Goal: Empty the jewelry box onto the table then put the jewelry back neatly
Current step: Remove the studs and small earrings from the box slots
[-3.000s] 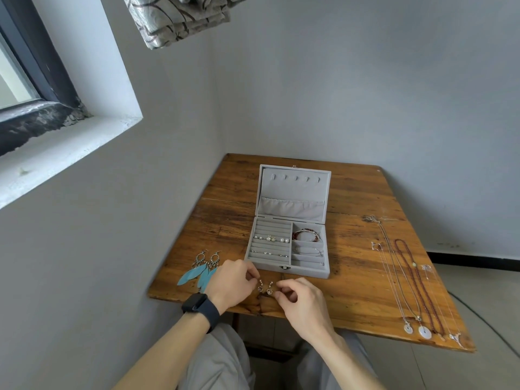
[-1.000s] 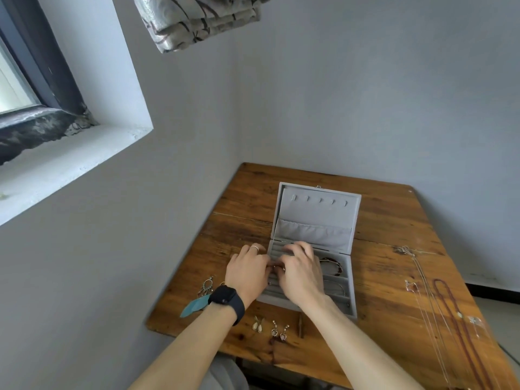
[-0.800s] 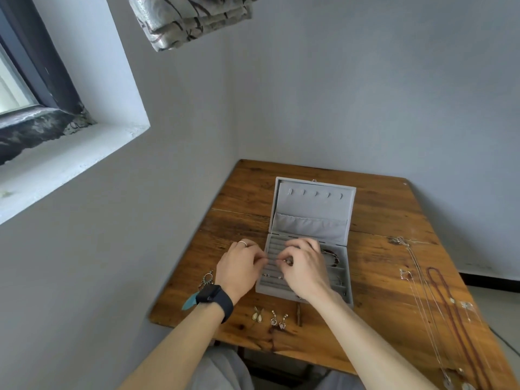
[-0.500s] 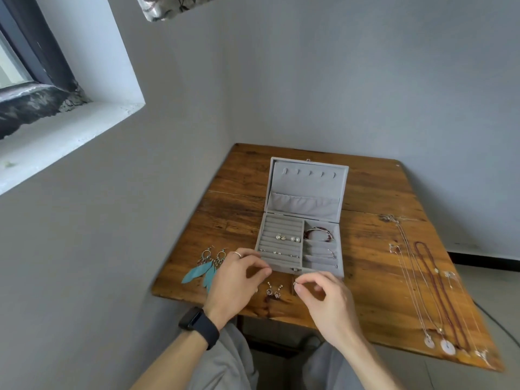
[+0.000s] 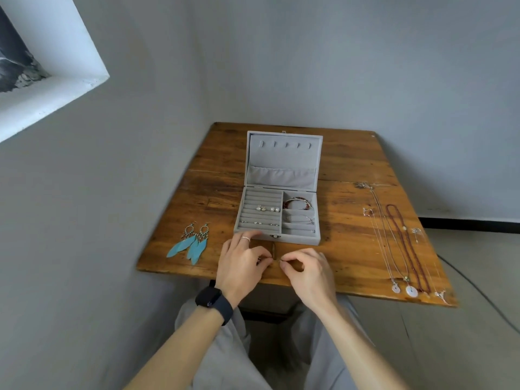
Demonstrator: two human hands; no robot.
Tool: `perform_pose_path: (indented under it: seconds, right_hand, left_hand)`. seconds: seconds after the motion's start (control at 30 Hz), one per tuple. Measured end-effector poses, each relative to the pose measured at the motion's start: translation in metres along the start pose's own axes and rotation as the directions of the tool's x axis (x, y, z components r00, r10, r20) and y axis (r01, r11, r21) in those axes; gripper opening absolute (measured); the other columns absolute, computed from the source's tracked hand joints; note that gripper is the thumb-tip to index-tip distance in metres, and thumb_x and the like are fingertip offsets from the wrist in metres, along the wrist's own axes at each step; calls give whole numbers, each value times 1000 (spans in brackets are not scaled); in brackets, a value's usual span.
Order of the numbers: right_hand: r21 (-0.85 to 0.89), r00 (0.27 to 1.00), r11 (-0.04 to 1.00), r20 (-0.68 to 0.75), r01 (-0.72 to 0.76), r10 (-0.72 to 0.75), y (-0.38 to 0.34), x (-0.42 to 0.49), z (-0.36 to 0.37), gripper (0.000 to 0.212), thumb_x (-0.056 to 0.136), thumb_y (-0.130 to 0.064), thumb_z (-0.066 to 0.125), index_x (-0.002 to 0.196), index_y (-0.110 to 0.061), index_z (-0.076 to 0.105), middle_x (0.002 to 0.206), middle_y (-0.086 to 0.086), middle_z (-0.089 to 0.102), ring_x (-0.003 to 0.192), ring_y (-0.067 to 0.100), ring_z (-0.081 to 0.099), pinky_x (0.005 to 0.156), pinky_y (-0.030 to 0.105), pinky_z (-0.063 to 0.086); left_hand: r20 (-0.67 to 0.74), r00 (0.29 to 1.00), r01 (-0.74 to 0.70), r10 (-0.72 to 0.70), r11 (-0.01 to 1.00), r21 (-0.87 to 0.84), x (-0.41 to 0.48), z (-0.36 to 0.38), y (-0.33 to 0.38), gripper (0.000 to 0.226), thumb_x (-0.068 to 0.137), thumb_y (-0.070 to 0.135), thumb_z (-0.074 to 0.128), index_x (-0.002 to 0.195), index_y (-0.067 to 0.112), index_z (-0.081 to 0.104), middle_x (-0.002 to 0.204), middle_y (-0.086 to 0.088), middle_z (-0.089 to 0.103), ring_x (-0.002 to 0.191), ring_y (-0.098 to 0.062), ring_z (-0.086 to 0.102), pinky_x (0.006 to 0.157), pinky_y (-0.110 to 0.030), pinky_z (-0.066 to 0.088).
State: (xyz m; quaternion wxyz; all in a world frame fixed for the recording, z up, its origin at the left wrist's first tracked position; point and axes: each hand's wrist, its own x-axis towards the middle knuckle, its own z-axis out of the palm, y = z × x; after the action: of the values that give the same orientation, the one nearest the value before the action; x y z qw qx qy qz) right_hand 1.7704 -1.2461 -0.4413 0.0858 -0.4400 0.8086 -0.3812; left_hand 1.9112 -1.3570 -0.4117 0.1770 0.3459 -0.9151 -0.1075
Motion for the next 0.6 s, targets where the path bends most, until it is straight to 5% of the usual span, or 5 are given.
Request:
perform_pose_path:
  seconds: [0.2,0.6]
  right_hand:
    - [-80,997,994,-3,-73,73,-4,5,5,11,83,-48,73,92,-42,74,96,-25,59,92,4,51,65,17,34]
    - [-79,998,997,-64,-26,21,2,-2,8,12,84,-43,75,92,-35,76,98,-19,63,89,5,54,67,8,29]
  left_hand:
    - [-8,1000,-23,23,998,54,3,4,3,15,92,40,66,101,35,77,144,5,51,136,-18,39,109,-39,32]
    - [-1,1000,-11,11,1000,20,-1,8,1,15,90,40,69,99,30,77,144,3,50,135,-19,41,105,-40,38]
